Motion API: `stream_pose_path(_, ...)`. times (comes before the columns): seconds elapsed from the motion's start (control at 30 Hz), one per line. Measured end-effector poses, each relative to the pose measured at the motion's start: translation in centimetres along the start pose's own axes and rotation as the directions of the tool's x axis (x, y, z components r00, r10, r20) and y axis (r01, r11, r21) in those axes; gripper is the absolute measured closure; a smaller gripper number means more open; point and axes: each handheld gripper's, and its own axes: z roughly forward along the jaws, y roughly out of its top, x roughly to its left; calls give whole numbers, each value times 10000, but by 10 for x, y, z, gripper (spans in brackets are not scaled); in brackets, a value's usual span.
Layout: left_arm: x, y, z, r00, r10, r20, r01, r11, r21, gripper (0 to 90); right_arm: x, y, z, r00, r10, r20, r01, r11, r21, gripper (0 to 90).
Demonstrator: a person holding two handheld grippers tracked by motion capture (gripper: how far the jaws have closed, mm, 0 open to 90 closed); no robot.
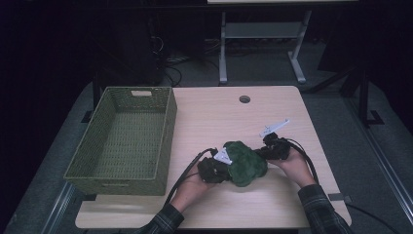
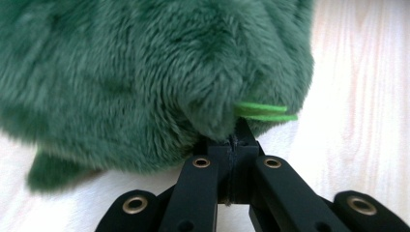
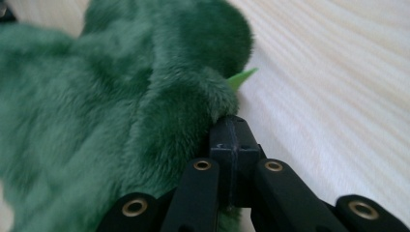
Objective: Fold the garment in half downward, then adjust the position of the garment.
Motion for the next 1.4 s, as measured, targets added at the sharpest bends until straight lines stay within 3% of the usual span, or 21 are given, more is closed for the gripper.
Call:
stream_pose_path(0.2,9,-2,-1,10000,-33,52,33,10000,-34,896,8,-10,-10,9999,-71,-88,71,10000,-14,899)
stream_pose_path(0.57,25,0,-5,9996,98,-251,-97,9999,74,896,29,-35,-18,9983,-287,-503,292,9995,89,898)
stream_pose_path(0.73,26,-2,-5,9994,-60,-354,68,9997,215,895,36,-44,-24,9994,-292,-188,288,9994,-187,887)
stream_pose_path(0.83,23,-4,-12,9987,-48,-507,68,9992,382,869,35,-55,-34,9989,-97,449,125,9979,-640,788)
stream_pose_path(0.97,21,-7,-23,9979,-23,-650,49,9992,398,808,32,-76,-45,9917,511,1181,-337,9888,-1451,580)
stream_pose_path(1.03,18,-8,-28,9973,-74,-737,94,9996,263,750,30,-84,-47,9836,593,1701,-359,9899,-1375,443)
stream_pose_path(1.17,13,-6,-39,9971,164,-741,-138,9993,357,614,27,-99,-45,9604,598,2723,-254,9915,-1279,304)
stream_pose_path(1.27,10,-2,-45,9962,210,-842,-192,9996,222,497,24,-105,-42,9509,907,2961,-540,9901,-1298,243)
stream_pose_path(1.4,10,5,-48,9970,420,-647,-397,9986,363,395,20,-107,-41,9461,1258,2986,-866,9862,-1410,152)
